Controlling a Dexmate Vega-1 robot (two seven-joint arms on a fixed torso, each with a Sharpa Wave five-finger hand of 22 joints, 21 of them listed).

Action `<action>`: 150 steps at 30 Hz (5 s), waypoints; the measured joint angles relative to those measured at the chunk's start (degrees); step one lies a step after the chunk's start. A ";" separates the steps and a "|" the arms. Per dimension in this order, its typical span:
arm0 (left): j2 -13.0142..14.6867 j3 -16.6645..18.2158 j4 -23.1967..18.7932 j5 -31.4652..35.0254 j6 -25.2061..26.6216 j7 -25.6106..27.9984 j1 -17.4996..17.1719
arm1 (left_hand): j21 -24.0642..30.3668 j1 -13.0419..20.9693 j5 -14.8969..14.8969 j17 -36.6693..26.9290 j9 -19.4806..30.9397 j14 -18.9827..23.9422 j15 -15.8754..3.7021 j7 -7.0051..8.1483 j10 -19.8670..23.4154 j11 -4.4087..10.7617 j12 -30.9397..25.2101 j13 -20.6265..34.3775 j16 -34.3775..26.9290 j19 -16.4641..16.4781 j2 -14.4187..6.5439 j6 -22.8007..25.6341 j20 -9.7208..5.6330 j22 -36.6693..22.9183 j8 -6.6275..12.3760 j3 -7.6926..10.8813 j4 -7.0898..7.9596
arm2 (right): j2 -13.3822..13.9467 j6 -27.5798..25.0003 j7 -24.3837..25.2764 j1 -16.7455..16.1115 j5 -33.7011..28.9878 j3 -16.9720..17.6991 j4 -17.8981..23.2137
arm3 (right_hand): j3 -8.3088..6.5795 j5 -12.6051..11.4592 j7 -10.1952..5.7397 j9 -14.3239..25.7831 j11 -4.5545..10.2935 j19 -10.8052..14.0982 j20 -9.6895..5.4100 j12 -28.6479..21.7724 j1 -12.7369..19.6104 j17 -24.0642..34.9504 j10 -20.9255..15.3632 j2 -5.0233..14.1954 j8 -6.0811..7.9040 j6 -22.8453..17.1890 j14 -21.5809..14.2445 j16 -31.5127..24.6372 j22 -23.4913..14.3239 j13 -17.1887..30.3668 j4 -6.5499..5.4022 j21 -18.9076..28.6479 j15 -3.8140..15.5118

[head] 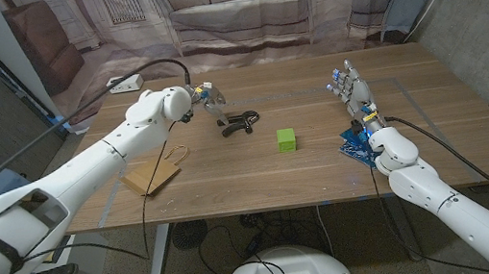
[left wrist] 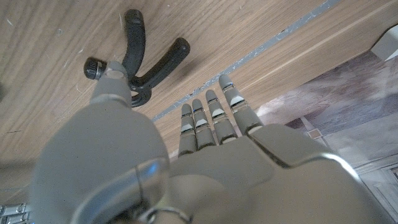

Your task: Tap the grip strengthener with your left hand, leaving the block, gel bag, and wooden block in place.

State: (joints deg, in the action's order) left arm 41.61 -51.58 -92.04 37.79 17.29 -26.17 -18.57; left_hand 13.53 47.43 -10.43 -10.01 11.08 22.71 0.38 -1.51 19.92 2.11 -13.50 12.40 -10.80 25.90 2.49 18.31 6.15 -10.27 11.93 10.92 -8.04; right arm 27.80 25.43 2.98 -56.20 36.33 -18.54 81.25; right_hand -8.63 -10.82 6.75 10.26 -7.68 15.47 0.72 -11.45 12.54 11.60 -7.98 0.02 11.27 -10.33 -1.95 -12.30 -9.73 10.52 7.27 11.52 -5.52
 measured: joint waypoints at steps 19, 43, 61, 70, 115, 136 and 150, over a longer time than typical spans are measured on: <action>-2.32 -1.95 1.86 5.32 1.07 0.50 -0.48 | -0.45 0.00 0.00 0.01 -0.01 0.31 -0.30 -0.22 0.06 -0.06 0.00 -0.01 0.00 0.04 0.00 0.22 -0.47 0.00 0.00 -0.25 0.24 | 0.37 -0.23 0.50 -0.88 -0.06 0.23 0.97 | 0.00 0.00 0.00 0.00 0.00 0.00 0.00 0.20 0.23 -0.01 0.00 0.23 0.00 0.00 -0.20 0.00 0.00 0.00 0.00 0.00 0.20; -3.74 -3.01 3.59 7.54 1.37 2.46 -1.73 | -2.51 -0.01 0.00 0.02 -0.01 -3.28 0.61 -0.43 -1.66 0.11 0.80 0.21 0.44 -4.53 -0.01 -2.06 -0.60 0.00 -0.92 -0.88 0.87 | 0.87 -1.13 0.94 -1.22 -0.34 0.24 2.10 | 0.00 0.00 0.00 0.00 0.00 -0.01 0.00 0.20 0.23 -0.02 0.00 0.22 0.00 0.00 -0.41 0.00 0.00 0.00 0.00 0.00 0.00; -4.79 -2.92 6.16 5.95 0.75 4.58 -2.01 | -1.80 -0.67 0.00 0.06 -0.01 -3.15 0.94 -1.17 -1.59 -0.90 0.80 0.26 0.44 -3.10 0.05 -1.94 -1.06 0.00 -0.91 -0.88 0.87 | 0.92 -1.71 1.06 -1.03 -0.45 -0.03 2.19 | 0.00 0.00 0.00 0.00 0.00 0.02 0.03 0.20 0.22 -0.02 0.00 0.22 -0.27 0.00 -0.40 0.00 0.00 0.00 0.00 0.00 0.00; -5.69 -3.24 8.76 4.80 -0.45 5.58 -1.02 | -1.78 -0.15 0.00 0.16 -0.01 -2.54 0.94 -1.36 -1.07 -0.98 0.80 0.26 0.16 -2.48 -0.47 -1.74 -0.99 0.00 -0.70 -0.88 0.86 | 0.94 -2.10 1.47 -1.03 -0.47 -0.04 2.47 | 0.00 0.00 0.00 0.00 0.00 0.63 0.00 0.19 0.23 -0.02 0.00 0.22 -0.27 0.00 -0.40 0.00 0.00 -0.01 0.00 0.00 0.01; -9.20 -6.34 17.81 -2.29 -3.91 5.91 1.96 | 0.70 13.40 -0.21 -0.01 0.27 6.34 -0.95 -3.62 6.16 -2.06 -1.16 0.53 -1.11 8.46 -6.57 5.06 -0.59 0.33 0.66 3.04 -1.13 | -0.09 -2.29 0.85 0.15 0.97 0.15 1.11 | 0.00 0.00 -0.32 0.00 -0.21 0.93 0.31 0.19 0.53 -0.03 -0.21 0.53 -0.27 -0.32 -1.04 0.00 0.00 -0.01 0.00 0.00 -0.02; -9.92 -6.64 19.29 -6.17 -4.14 5.23 2.75 | 3.39 20.21 -0.20 0.30 0.61 13.03 0.77 -3.46 13.90 -2.39 -3.26 0.48 -1.51 9.99 -4.86 14.61 0.94 0.30 2.49 7.36 -1.19 | -0.76 -1.43 0.21 -0.03 2.21 0.56 0.40 | 0.00 0.00 -0.31 0.29 -0.21 1.43 0.42 0.19 0.53 -0.03 -0.21 0.53 -0.27 -0.31 -1.54 0.00 0.00 -0.01 0.00 0.00 0.10; -7.89 -3.50 15.43 -9.64 -3.19 8.87 0.16 | 3.37 20.85 0.02 0.08 0.76 14.78 1.25 -3.79 16.75 -1.58 -3.59 1.10 -1.32 9.96 -4.22 15.93 0.96 1.70 2.78 8.87 -1.90 | -1.34 -0.13 0.13 -0.28 2.30 0.76 0.05 | 0.00 0.00 -0.31 0.28 -0.21 1.43 0.42 0.19 0.53 0.29 -0.21 0.53 -0.27 -0.31 -1.85 0.00 0.00 -0.01 0.00 0.00 -0.20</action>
State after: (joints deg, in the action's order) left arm 33.72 -55.08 -76.62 28.15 14.09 -17.30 -18.41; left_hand 16.91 68.28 -10.41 -9.93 11.84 37.49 1.63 -5.31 36.66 0.53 -17.09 13.50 -12.12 35.87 -1.74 34.24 7.10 -8.57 14.71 19.79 -9.94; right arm 26.45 25.30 3.11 -56.49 38.64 -17.78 81.30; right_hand -8.63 -10.82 6.44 10.54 -7.89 16.89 1.13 -11.25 13.07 11.88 -8.18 0.55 11.00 -10.65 -3.80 -12.29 -9.72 10.51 7.27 11.52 -5.73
